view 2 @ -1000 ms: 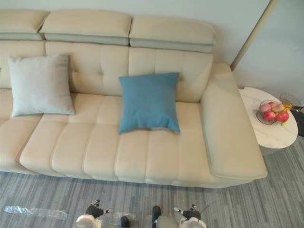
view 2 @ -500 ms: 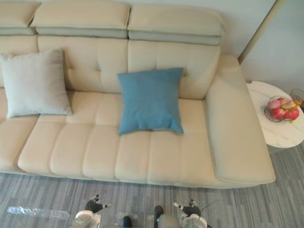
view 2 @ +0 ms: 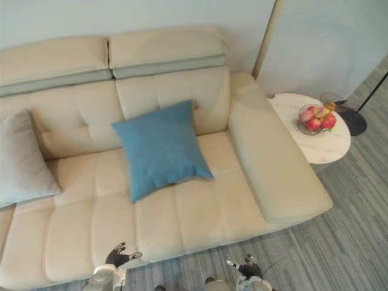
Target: Pick up cushions and gather them together orderly.
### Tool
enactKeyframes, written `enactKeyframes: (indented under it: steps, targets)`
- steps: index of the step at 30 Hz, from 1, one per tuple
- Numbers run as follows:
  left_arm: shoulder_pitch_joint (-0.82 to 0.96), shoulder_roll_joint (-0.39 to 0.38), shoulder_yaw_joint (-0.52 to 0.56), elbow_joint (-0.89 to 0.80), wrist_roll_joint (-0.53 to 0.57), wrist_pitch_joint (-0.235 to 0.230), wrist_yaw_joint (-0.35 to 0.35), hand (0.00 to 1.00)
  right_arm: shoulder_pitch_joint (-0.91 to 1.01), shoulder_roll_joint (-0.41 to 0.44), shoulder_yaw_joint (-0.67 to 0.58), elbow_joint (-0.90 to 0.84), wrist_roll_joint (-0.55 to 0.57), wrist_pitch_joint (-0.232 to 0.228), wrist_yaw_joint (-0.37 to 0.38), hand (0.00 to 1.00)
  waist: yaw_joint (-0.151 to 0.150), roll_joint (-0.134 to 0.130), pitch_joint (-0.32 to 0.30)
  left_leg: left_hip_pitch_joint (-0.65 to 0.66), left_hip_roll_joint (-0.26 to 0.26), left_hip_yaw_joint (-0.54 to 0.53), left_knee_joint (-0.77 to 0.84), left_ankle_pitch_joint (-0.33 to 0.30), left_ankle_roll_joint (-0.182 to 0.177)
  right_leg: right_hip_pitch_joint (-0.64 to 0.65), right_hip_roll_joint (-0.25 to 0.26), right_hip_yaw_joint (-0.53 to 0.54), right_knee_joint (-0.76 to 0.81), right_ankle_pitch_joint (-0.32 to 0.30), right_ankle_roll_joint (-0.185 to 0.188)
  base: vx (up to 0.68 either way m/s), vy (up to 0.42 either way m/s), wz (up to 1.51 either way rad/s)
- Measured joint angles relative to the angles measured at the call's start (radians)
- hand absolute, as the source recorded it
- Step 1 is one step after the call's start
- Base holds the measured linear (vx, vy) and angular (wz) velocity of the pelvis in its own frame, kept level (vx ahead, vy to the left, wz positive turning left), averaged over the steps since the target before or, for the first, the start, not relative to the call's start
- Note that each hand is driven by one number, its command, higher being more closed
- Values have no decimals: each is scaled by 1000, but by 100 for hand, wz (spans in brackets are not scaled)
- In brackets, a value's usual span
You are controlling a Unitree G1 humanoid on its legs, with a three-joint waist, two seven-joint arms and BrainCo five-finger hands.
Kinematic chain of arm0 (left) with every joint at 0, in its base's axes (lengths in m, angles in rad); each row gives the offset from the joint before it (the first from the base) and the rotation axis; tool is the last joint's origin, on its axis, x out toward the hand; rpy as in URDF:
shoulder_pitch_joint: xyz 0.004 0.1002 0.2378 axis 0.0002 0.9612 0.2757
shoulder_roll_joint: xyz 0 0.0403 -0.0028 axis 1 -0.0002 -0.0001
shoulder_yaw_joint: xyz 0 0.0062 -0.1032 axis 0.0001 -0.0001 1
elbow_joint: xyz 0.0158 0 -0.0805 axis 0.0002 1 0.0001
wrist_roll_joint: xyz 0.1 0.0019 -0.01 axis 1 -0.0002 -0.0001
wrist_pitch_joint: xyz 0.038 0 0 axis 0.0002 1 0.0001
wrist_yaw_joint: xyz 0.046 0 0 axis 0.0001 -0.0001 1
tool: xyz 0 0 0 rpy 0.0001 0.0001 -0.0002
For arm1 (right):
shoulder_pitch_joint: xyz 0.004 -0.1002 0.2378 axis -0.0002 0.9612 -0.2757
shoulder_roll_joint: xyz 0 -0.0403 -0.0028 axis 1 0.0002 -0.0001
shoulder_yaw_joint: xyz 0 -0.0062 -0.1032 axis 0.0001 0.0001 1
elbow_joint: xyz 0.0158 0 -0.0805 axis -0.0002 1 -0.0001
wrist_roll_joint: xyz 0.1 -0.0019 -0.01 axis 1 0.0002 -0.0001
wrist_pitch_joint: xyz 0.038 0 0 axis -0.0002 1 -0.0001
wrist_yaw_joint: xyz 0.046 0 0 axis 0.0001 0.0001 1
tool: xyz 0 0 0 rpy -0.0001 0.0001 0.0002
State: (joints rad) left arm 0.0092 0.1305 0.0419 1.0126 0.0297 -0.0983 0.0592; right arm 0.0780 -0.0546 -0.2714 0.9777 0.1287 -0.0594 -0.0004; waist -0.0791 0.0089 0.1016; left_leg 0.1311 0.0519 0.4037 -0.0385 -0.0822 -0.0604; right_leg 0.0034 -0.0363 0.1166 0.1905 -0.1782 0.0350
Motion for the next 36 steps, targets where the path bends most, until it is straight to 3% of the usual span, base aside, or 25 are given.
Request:
enactKeyframes:
  steps: [1, 2, 3, 4, 5, 7, 8, 16, 18, 21, 23, 24, 26, 28, 29, 31, 32, 33, 34, 35, 36]
  targets:
    - [3, 2, 0, 0, 8, 1, -2, 0, 2, 4, 0, 0, -1, 0, 1, 0, -1, 2, 3, 9, 7, 0, 23, 0, 0, -10, 5, -1, 53, 0, 0, 94, -77, -28]
    - [9, 0, 4, 2, 8, 4, -3, 0, 4, 6, 0, 0, -2, 0, 3, 0, -3, 19, 17, 16, 32, 5, 76, -8, 11, -53, 31, 1, 113, -30, -3, 75, -76, -33]
    - [12, -2, 7, 2, 8, 5, -3, 0, 4, 7, 1, -1, -1, 0, 4, 0, -2, 18, 16, 15, 38, 12, 99, -13, 11, -52, 36, 3, 77, -34, -2, 98, -105, -50]
    - [18, 17, 12, 1, 9, 6, -3, 0, 6, 12, 12, -6, -2, 0, 3, 0, 3, -13, 13, 1, 33, 26, 188, -44, -5, -54, 26, 13, -11, 71, -10, 116, -95, -49]
    - [19, 10, 15, 3, 9, 5, -2, 0, 5, -1, 22, -5, -3, -2, 2, 0, 1, 1, 13, -28, 58, 8, 267, -110, -10, -41, 31, 21, 0, 50, -15, 116, -95, -48]
    - [17, -17, 9, 3, 8, 2, -4, 0, 3, -30, 22, -5, -2, -1, 0, 0, -2, 36, 16, -21, 68, -22, 223, -127, -23, -47, 52, 30, -1, 50, -15, 95, -40, -36]
    - [4, -36, 7, 4, 8, 2, -5, 0, 2, -51, 19, -5, -2, -1, 0, 0, -10, 73, 11, 1, 65, -33, 184, -126, -25, -55, 63, 37, -1, 46, -10, 114, -10, -29]
    - [-2, 4, 8, 1, 13, -1, -5, 0, -6, -35, 17, 21, -4, 2, 1, 0, -18, 44, 18, -7, 50, -37, 201, -125, -24, -50, 48, 33, -6, 42, -3, 27, 11, -2]
    - [3, 8, 19, 1, 28, 4, -4, 0, -19, -28, 26, 21, -9, 2, 1, 0, -8, 34, 24, -23, 44, -64, 265, -126, -23, -52, 50, 74, -2, 51, 4, 33, -10, -34]
    - [-1, -7, 32, -1, 27, 4, -3, 0, -42, -27, 60, 16, -9, 2, 1, 0, 7, 33, 26, -62, 43, -160, 386, -137, -14, -62, 55, 160, -1, 80, 18, 21, 2, -85]
    - [-8, -19, 33, -2, 27, 1, -2, 0, -56, -30, 63, 8, -10, 3, 1, 0, 8, 51, 22, -47, 52, -183, 354, -183, -14, -82, 90, 211, 1, 83, 22, 3, 33, -118]
    - [-24, -23, 37, -2, 27, 2, -2, 0, -62, -33, 62, -18, -11, 7, 1, 0, 5, 70, 24, -22, 61, -164, 326, -208, -5, -101, 116, 248, 1, 88, 31, -30, 98, -118]
    - [-76, -4, 38, -12, 29, 1, 1, 0, -86, -19, 74, -28, -17, 12, 2, 0, 4, 46, 44, -21, 60, -57, 295, -218, -2, -167, 150, 336, 7, 152, 65, -89, 101, -149]
    - [-98, 15, 38, -30, 37, 1, 2, 0, -90, -14, 85, -37, -37, 15, 1, 0, 4, 25, 57, -20, 61, 12, 283, -218, -2, -195, 169, 347, -21, 223, 75, -133, 38, -141]
    - [-107, 27, 38, -41, 50, 0, 3, 0, -82, -9, 100, -72, -50, 16, 0, 0, 5, 15, 62, -22, 66, 71, 287, -218, -1, -207, 171, 295, -64, 290, 64, -169, 24, -139]
    - [-105, 36, 38, -42, 71, 0, 2, 0, -67, -6, 115, -90, -51, 17, -1, 0, 1, 11, 65, -24, 69, 117, 296, -217, 1, -210, 164, 175, -92, 326, 15, -117, -37, -93]
    - [-111, 36, 37, -53, 101, 0, 2, 0, -53, -4, 120, -97, -52, 21, -1, 0, -5, 3, 70, -20, 70, 144, 321, -229, 22, -223, 152, 20, -12, 252, -59, -119, -98, -60]
    - [-114, 34, 38, -58, 115, 0, 1, 0, -49, -3, 119, -97, -52, 21, -1, 0, -8, 3, 70, -17, 72, 159, 335, -238, 36, -235, 139, -51, 56, 197, -81, -97, -86, -31]
    - [-114, 33, 38, -58, 122, 0, 1, 0, -48, -2, 120, -97, -52, 21, -1, 0, -10, 3, 70, -16, 72, 168, 340, -240, 39, -241, 133, -70, 72, 184, -84, -86, -56, -24]
    - [-113, 36, 39, -58, 131, 1, -2, 0, -41, -5, 136, -96, -57, 20, -1, 0, -17, -19, 69, -14, 45, 182, 359, -236, 47, -242, 134, -102, 82, 210, -96, -127, -39, -69]
    - [-106, 45, 55, -54, 137, 4, -4, 0, -84, -7, 175, -96, -74, 14, 0, 0, 1, -13, 69, -83, 69, 153, 413, -209, 116, -215, 140, -52, -38, 317, -58, -171, -74, -86]
